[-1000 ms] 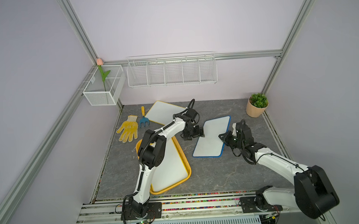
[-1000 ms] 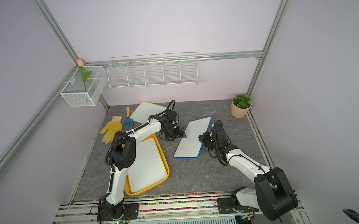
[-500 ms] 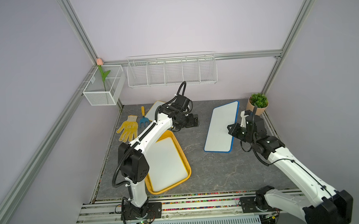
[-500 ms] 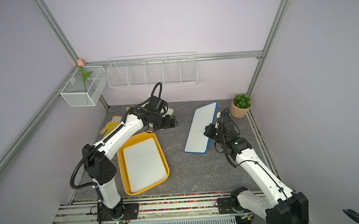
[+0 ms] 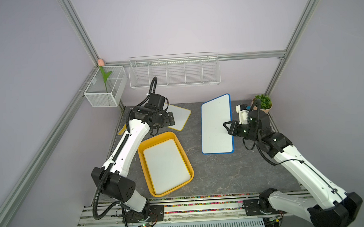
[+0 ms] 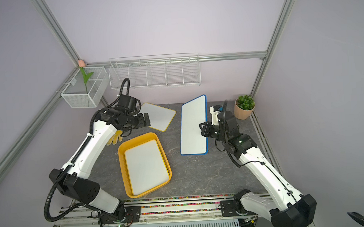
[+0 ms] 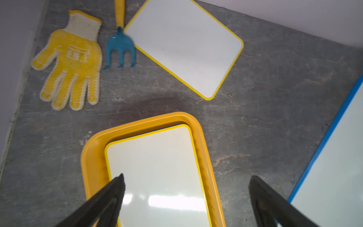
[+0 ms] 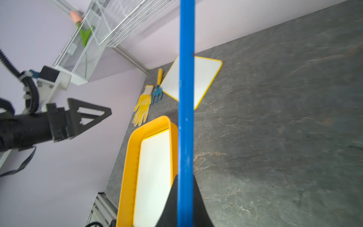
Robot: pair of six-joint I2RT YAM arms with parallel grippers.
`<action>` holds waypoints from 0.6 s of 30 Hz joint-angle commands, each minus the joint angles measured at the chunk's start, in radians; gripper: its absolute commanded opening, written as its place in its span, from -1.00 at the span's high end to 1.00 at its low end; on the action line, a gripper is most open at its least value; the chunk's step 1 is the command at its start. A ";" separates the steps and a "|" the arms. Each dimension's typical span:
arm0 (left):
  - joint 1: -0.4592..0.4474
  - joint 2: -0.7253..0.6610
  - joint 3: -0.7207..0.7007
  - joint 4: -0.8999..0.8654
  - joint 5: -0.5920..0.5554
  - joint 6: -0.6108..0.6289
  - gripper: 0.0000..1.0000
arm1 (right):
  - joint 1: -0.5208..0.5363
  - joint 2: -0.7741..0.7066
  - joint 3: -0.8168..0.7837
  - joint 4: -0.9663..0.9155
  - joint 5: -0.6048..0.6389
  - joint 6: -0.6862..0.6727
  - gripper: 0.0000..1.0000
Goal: Put the whiteboard into the storage box
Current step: Place the whiteboard in the storage box.
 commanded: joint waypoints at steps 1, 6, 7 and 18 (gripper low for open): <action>0.070 -0.024 -0.053 -0.050 -0.028 0.006 -0.99 | 0.079 0.044 0.060 0.157 -0.071 0.022 0.87; 0.167 -0.047 -0.104 -0.013 0.004 0.013 -0.99 | 0.190 0.152 0.097 0.237 -0.088 0.080 0.87; 0.183 -0.048 -0.112 -0.005 0.013 0.015 -0.99 | 0.212 0.172 0.106 0.244 -0.087 0.089 0.87; 0.249 -0.015 -0.163 0.032 0.038 0.052 -0.99 | 0.363 0.358 0.113 0.325 -0.110 0.247 0.87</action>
